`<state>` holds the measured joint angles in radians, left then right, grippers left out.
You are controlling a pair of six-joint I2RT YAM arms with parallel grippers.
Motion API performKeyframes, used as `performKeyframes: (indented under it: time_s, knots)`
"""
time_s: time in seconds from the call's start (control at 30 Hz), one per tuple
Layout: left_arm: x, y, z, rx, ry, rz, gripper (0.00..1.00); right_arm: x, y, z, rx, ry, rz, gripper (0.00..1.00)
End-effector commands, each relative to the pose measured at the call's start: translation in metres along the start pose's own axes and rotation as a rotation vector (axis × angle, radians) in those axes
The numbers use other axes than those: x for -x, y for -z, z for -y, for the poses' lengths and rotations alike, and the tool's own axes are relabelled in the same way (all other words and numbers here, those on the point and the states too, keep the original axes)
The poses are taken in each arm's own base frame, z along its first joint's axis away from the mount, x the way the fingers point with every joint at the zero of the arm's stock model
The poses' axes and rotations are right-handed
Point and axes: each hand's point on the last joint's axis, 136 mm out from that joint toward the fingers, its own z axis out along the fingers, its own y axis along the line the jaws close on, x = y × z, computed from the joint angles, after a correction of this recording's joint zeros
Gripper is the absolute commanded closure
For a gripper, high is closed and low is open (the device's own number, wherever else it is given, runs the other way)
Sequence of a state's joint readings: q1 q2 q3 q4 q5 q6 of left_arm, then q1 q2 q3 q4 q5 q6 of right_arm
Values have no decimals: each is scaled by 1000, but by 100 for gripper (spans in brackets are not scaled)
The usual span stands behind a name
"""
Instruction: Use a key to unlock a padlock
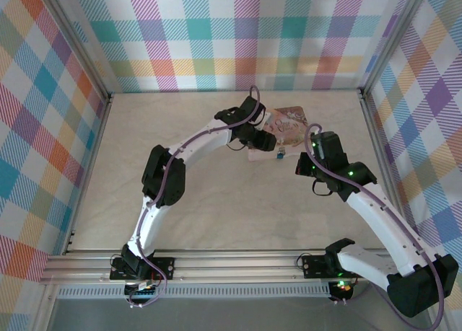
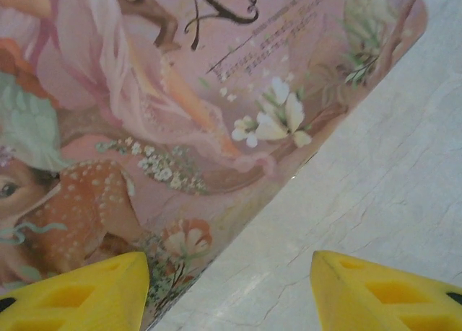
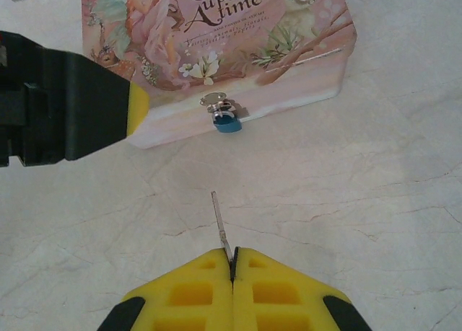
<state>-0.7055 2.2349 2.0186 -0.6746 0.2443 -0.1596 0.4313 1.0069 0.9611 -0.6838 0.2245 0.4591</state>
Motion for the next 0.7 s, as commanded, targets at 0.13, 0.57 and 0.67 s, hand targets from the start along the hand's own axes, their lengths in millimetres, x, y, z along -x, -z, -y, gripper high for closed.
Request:
performKeyframes:
  time_s: [0.13,0.57,0.67]
  knots:
    - [-27,-3,-14,81,-60,-105,39,3,0,1,-8,-10,-4,97]
    - [-59,14,-48,175,-24,-128,39,3,-3,-1,2,-10,-11,97]
    - [-69,23,-58,188,3,-122,39,2,-5,-2,10,-7,-17,97]
